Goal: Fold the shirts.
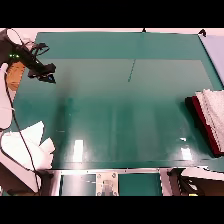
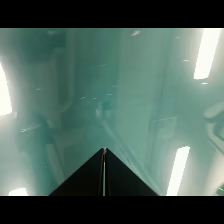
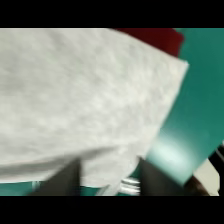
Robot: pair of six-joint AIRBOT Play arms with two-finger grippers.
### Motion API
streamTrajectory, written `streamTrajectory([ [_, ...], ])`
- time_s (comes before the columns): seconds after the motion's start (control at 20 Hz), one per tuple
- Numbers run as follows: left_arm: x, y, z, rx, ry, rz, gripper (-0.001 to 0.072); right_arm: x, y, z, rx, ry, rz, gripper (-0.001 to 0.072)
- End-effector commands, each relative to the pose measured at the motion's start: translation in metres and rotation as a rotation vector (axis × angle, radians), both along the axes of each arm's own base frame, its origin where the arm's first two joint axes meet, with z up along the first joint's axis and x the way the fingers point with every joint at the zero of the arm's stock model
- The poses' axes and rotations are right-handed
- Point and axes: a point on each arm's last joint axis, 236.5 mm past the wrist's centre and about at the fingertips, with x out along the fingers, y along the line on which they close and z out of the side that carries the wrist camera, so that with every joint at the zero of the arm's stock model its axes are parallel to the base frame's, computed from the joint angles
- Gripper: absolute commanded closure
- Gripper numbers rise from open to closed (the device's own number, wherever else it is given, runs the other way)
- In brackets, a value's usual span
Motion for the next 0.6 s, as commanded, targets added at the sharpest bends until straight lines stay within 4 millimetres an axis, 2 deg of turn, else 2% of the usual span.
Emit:
streamTrajectory([
  [0.0,-0.003,-0.032,0.014,-0.139,-0.001,-0.032,0.0688,0.083,0.016,0.026,-0.025,-0.219,0.129,0.0699],
  [0.05,-0.008,-0.037,0.017,-0.132,0.006,-0.048,0.0688,0.116,0.034,0.036,-0.013,-0.305,0.192,0.07],
  [0.15,-0.021,-0.048,0.026,-0.109,-0.005,-0.075,0.0688,0.173,0.087,0.053,0.032,-0.452,0.35,0.0702],
  [0.25,-0.04,-0.058,0.038,-0.079,-0.041,-0.095,0.0688,0.194,0.142,0.057,0.09,-0.483,0.504,0.0702],
  [0.3,-0.054,-0.061,0.042,-0.073,-0.047,-0.106,0.0688,0.193,0.169,0.053,0.112,-0.472,0.57,0.0703],
  [0.4,-0.095,-0.062,0.045,-0.071,-0.043,-0.103,0.0688,0.174,0.217,0.034,0.157,-0.442,0.672,0.0703],
  [0.55,-0.175,-0.061,0.026,-0.069,-0.023,-0.063,0.0688,0.116,0.278,-0.01,0.222,-0.402,0.8,0.0702],
])
